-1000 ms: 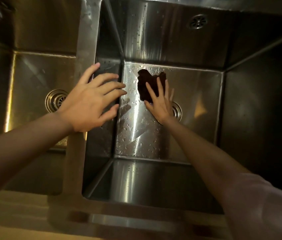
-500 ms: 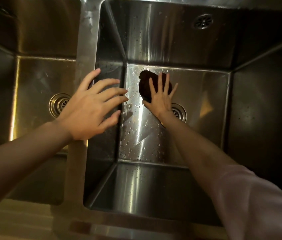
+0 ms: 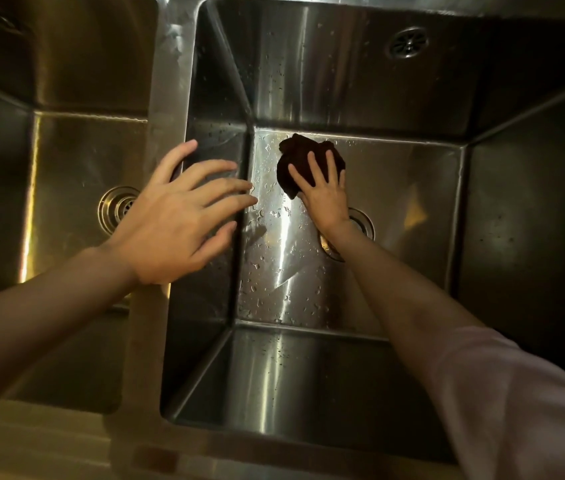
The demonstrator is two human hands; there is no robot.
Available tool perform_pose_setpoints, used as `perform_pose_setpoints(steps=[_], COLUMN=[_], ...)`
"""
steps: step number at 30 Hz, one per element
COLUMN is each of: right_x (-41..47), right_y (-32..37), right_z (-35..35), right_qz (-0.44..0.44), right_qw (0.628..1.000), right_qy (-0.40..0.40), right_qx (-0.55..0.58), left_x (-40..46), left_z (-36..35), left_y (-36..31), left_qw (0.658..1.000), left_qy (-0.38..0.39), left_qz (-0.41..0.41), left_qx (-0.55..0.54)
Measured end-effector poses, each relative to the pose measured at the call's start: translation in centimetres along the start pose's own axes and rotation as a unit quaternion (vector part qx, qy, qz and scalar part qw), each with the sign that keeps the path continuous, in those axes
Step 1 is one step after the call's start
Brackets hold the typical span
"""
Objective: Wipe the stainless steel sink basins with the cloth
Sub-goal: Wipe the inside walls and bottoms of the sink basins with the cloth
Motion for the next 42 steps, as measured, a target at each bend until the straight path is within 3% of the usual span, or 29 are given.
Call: perform_pose_setpoints(steps=[7,17,24,28,33,42], right_x=[3.3,1.4,-5.1,-0.6,4.5,-2.3], right_y=[1.1,1.0,1.4,1.1,1.8,1.5], right_z=[2.1,2.0,-0.9,0.8,2.8,-1.2], right_qz=[-0.036,0.003,0.111,0.071,0.004,0.050], right_qw=[0.999,1.000,0.990,0.997,0.999,0.993], right_qy=[-0.023,0.002,-0.023,0.008,-0.035,-0.094], right_qx=[0.024,-0.016,-0.081,-0.011,0.028,0.058], left_x=[0.0,-0.1,-0.1,-0.1,0.0,0.0], left_z=[0.1,0.0,-0.1,-0.2,0.0,-0.2], left_y=[0.1,0.1,0.3,0.3,0.2,0.2], left_qw=[1.000,1.000,1.000,1.000,1.000,1.000], left_qy=[0.006,0.023,0.021,0.022,0.021,0.019], left_qz=[-0.005,-0.014,-0.011,-0.006,-0.012,-0.009], left_qx=[0.000,0.014,0.006,0.010,0.016,0.012])
Point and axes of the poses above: each hand's wrist, its own x-axis towards the middle knuckle, its own z-axis out of the back of the hand, y = z × x, the point moved 2 cm from there along x, towards the middle knuckle, and after that the axes turned 9 degrees about x, right-handed, at the moved point
